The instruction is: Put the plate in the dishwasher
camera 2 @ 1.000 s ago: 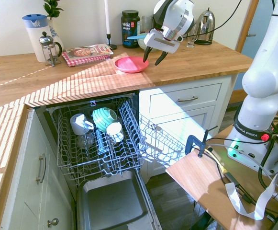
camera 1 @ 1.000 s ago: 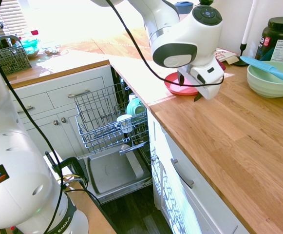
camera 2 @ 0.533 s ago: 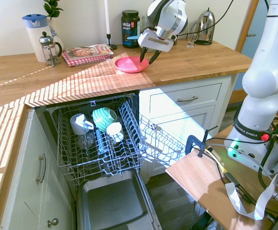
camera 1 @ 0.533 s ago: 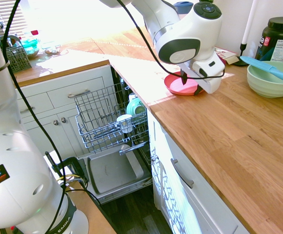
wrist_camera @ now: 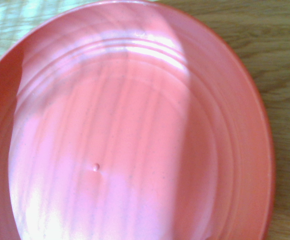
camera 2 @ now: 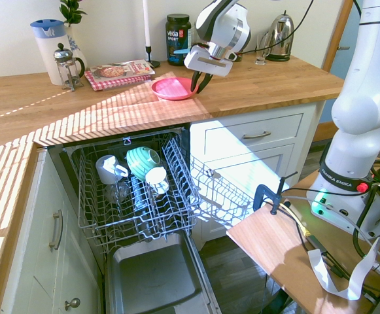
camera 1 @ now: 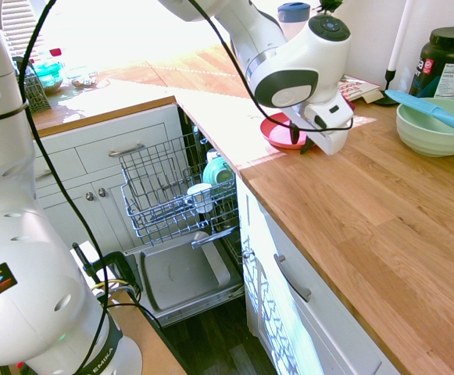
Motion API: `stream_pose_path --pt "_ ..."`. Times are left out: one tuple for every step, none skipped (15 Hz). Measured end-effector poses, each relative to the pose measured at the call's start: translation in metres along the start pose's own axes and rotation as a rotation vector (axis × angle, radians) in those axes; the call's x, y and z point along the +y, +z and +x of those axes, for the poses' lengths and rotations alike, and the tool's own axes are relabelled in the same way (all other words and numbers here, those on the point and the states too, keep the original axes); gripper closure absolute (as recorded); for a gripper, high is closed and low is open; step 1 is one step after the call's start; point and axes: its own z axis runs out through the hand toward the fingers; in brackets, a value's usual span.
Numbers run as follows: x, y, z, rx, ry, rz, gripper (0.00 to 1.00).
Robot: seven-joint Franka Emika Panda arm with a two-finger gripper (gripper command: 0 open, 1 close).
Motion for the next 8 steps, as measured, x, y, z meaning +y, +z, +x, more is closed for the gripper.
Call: stream_pose_path --pt "-0.002 0.002 -0.001 -0.002 0.002 0.001 1.0" --pt "-0.005 0.003 -0.003 -0.004 0.003 0.003 1.0" --pt "-0.008 0.003 -0.004 -0.005 0.005 0.005 1.0" --pt "-0.011 0.001 -0.005 -0.005 0.002 0.008 1.0" --pt "-0.015 0.0 -0.005 -0.003 -0.006 0.007 1.0" --pt "-0.021 -0.005 -0.003 0.002 -0.022 0.008 1.0" --pt "-0.031 -0.015 0.0 0.016 -0.052 0.011 1.0" --pt "-0.048 -0.031 0.002 0.036 -0.115 -0.002 1.0"
